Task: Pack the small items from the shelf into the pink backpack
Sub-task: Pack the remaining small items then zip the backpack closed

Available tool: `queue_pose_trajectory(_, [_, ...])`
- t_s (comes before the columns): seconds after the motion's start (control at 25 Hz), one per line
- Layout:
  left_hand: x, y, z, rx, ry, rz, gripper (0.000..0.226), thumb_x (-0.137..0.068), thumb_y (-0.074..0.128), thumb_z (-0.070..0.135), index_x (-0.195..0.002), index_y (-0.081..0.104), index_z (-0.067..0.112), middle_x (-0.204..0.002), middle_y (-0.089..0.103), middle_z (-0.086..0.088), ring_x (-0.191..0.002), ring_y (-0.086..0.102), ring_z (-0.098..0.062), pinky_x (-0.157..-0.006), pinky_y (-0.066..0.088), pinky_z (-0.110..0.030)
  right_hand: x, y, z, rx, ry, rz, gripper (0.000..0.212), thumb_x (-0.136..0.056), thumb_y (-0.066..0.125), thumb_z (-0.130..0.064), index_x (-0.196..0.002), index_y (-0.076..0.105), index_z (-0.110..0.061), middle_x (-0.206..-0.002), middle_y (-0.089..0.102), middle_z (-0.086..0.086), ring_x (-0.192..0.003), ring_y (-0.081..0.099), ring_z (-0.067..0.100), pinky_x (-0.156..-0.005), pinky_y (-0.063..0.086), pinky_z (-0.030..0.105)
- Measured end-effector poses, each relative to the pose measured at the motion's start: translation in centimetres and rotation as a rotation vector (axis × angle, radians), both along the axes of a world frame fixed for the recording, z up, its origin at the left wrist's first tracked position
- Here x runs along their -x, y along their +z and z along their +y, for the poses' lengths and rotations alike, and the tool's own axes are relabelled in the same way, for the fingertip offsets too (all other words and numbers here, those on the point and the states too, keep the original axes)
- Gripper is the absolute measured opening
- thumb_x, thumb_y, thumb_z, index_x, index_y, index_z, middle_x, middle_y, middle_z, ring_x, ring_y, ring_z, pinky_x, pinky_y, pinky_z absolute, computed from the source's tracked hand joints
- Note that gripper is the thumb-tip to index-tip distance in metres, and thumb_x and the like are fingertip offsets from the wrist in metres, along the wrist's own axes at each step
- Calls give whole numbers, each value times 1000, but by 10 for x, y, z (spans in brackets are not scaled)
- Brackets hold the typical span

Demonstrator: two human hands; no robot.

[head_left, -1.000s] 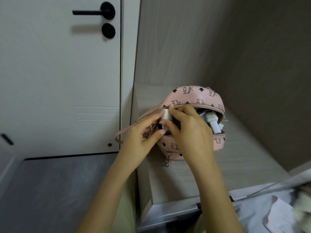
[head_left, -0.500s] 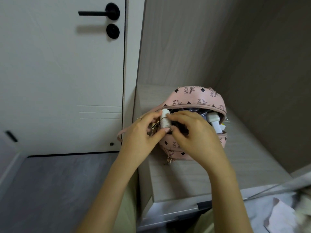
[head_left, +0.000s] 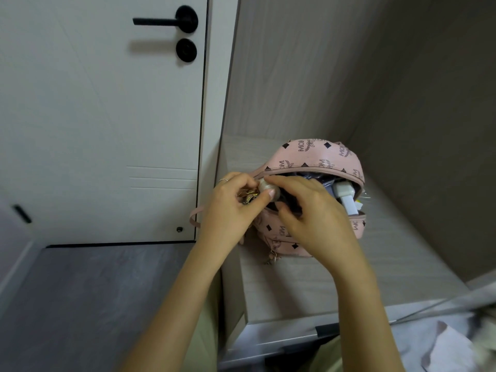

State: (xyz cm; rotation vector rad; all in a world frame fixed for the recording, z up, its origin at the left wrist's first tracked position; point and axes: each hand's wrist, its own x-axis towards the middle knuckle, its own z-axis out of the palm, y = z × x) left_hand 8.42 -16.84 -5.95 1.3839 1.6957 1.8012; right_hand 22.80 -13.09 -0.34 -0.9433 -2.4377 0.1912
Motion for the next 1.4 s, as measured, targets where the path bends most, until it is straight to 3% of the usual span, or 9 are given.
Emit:
queue_pose_trajectory(0.28, [7, -13, 1, 20, -252, -211, 23, -72, 78, 16, -85, 62, 28, -101, 70, 16, -100, 65, -4, -85, 52, -27, 0, -6, 2, 41, -13, 97, 29, -85, 52, -10, -101, 68, -27, -106, 64, -14, -93, 61, 12, -71, 50, 34])
queue_pose_trajectory(0.48, [16, -7, -7, 34, -333, -192, 28, -67, 78, 23, -90, 68, 34, -107, 67, 20, -107, 62, -3, -95, 50, -36, 1, -8, 1, 26, -35, 109, 19, -82, 52, -15, -90, 63, -27, -97, 60, -14, -78, 58, 11, -63, 48, 33])
queue_pose_trajectory(0.64, [28, -6, -18, 107, -369, 63, 47, -71, 77, 23, -116, 64, 32, -129, 51, 18, -118, 49, 3, -97, 44, -24, -1, -4, 1, 117, 2, 135, 18, -78, 61, -39, -94, 64, -32, -89, 58, -17, -73, 54, 4, -65, 48, 29])
queue_pose_trajectory(0.76, [18, -8, -25, 33, -228, 346, 53, -75, 75, 26, -125, 59, 26, -112, 48, 13, -107, 52, -5, -94, 44, -26, 2, -2, -2, 90, -63, 69, 37, -69, 70, -51, -100, 61, -35, -85, 57, -17, -72, 52, 3, -61, 47, 29])
queue_pose_trajectory(0.96, [7, -15, -27, 8, -290, 341, 70, -76, 69, 20, -140, 42, 18, -123, 49, 10, -119, 49, -10, -102, 42, -30, 18, -2, -13, -98, -240, -125, 39, -74, 63, -48, -109, 58, -31, -102, 62, -10, -87, 62, 17, -60, 41, 28])
queue_pose_trajectory(1.08, [3, -17, -25, 33, -242, 431, 89, -70, 75, 37, -145, 28, 33, -136, 42, 24, -127, 43, -1, -102, 33, -12, 17, -2, -19, -123, -279, 15, 25, -82, 59, -37, -106, 63, -30, -99, 64, -6, -84, 63, 20, -62, 46, 32])
queue_pose_trajectory(1.16, [-3, -17, -26, 47, -210, 379, 95, -65, 77, 35, -142, 22, 46, -123, 45, 37, -119, 47, 5, -95, 33, -4, 3, 3, -16, -61, -200, 134, 24, -83, 60, -31, -107, 64, -29, -97, 64, -9, -82, 62, 15, -65, 49, 33])
queue_pose_trajectory(1.28, [-8, -18, -25, 12, -201, 209, 95, -61, 82, 27, -135, 25, 49, -105, 55, 27, -110, 54, -2, -97, 38, -19, -26, 9, -3, 44, -31, 183, 25, -86, 61, -23, -111, 63, -26, -102, 64, -13, -88, 60, 8, -75, 50, 32])
queue_pose_trajectory(1.4, [-12, -14, -25, -25, -153, 298, 66, -62, 79, 34, -118, 44, 42, -99, 57, 21, -105, 52, -3, -96, 39, -29, -48, 4, 7, 78, 16, 163, 25, -87, 63, -13, -110, 65, -22, -99, 62, -12, -87, 57, 8, -78, 46, 21])
